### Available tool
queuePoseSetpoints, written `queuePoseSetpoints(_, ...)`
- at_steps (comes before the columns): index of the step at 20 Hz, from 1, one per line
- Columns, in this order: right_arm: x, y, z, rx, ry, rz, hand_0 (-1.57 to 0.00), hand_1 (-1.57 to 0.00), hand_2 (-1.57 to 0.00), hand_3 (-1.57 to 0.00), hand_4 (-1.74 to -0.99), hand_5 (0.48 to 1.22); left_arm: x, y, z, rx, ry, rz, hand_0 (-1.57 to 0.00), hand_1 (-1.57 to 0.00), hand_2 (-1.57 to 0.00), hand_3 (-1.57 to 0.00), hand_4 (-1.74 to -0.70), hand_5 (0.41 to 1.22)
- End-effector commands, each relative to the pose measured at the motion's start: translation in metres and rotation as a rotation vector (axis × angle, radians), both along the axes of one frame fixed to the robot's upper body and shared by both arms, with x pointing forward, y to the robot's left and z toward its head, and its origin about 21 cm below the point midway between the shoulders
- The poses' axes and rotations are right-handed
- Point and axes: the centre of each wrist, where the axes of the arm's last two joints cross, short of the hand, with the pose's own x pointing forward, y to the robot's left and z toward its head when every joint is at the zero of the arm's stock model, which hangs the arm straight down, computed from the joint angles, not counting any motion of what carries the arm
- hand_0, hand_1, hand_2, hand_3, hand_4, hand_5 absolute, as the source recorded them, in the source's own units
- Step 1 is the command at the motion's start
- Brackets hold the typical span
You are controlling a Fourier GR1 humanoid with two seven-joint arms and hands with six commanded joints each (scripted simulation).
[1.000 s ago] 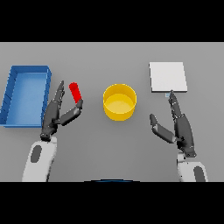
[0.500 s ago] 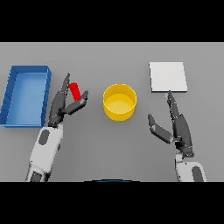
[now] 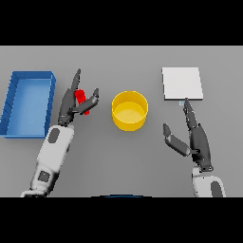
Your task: Pick up the red beaker and tilt it to pour out 1 green nut into yellow bowl. Pick up the yellow bowl and place it on the metallic measuring scale.
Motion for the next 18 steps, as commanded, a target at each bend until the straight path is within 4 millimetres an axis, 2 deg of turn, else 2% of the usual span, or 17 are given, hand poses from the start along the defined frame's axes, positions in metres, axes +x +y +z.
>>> queuePoseSetpoints(1, -0.003, 0.001, -0.001, 0.002, -0.003, 0.003, 0.0, 0.0, 0.0, 0.0, -1.255, 0.691, -0.003, -0.003, -0.006, -0.01, -0.016, 0.004, -0.09, -0.14, -0.15, -0.05, -1.32, 0.741)
queuePoseSetpoints(2, -0.003, 0.0, -0.002, -0.004, -0.004, 0.0, 0.0, 0.0, 0.0, 0.0, -1.252, 0.69, -0.001, -0.002, -0.006, -0.017, -0.013, 0.023, -0.32, -0.36, -0.36, -0.22, -1.35, 0.77)
queuePoseSetpoints(4, 0.001, -0.001, -0.005, -0.017, 0.016, -0.014, 0.0, 0.0, 0.0, 0.0, -1.245, 0.692, 0.0, -0.008, -0.006, -0.026, -0.019, 0.03, -0.77, -0.8, -0.79, -0.58, -1.48, 0.933)
queuePoseSetpoints(5, 0.003, 0.0, -0.004, -0.018, 0.014, -0.014, 0.0, 0.0, 0.0, 0.0, -1.241, 0.695, 0.001, -0.011, -0.008, -0.025, -0.049, 0.01, -0.93, -0.95, -0.95, -0.76, -1.53, 0.99)
queuePoseSetpoints(7, 0.002, 0.002, -0.003, 0.001, 0.005, -0.004, 0.0, 0.0, 0.0, 0.0, -1.233, 0.688, 0.0, -0.01, -0.011, -0.042, -0.082, -0.007, -1.16, -1.18, -1.17, -1.0, -1.6, 1.073)
queuePoseSetpoints(8, 0.002, 0.001, -0.002, -0.002, -0.002, -0.003, 0.0, 0.0, 0.0, 0.0, -1.233, 0.686, 0.0, -0.014, -0.011, -0.045, -0.083, -0.005, -1.24, -1.25, -1.25, -1.11, -1.57, 1.103)
queuePoseSetpoints(11, 0.004, 0.002, -0.003, -0.012, -0.003, -0.004, 0.0, 0.0, 0.0, 0.0, -1.207, 0.677, 0.004, -0.014, -0.009, -0.059, -0.08, 0.023, -1.4, -1.41, -1.41, -1.34, -1.65, 1.127)
queuePoseSetpoints(13, 0.003, 0.006, -0.005, -0.017, -0.006, 0.0, 0.0, 0.0, 0.0, 0.0, -1.186, 0.67, 0.006, -0.015, -0.004, -0.056, -0.079, 0.031, -1.46, -1.47, -1.47, -1.42, -1.69, 1.129)
queuePoseSetpoints(15, 0.004, 0.002, -0.005, -0.03, -0.012, -0.006, 0.0, 0.0, 0.0, 0.0, -1.16, 0.664, 0.009, -0.013, 0.006, -0.032, -0.105, 0.027, -1.5, -1.5, -1.5, -1.47, -1.71, 1.126)
queuePoseSetpoints(18, 0.005, 0.003, -0.006, -0.059, -0.013, -0.025, 0.0, 0.0, 0.0, 0.0, -1.116, 0.656, 0.016, -0.005, 0.031, 0.046, -0.148, -0.009, -1.54, -1.54, -1.54, -1.52, -1.72, 1.127)
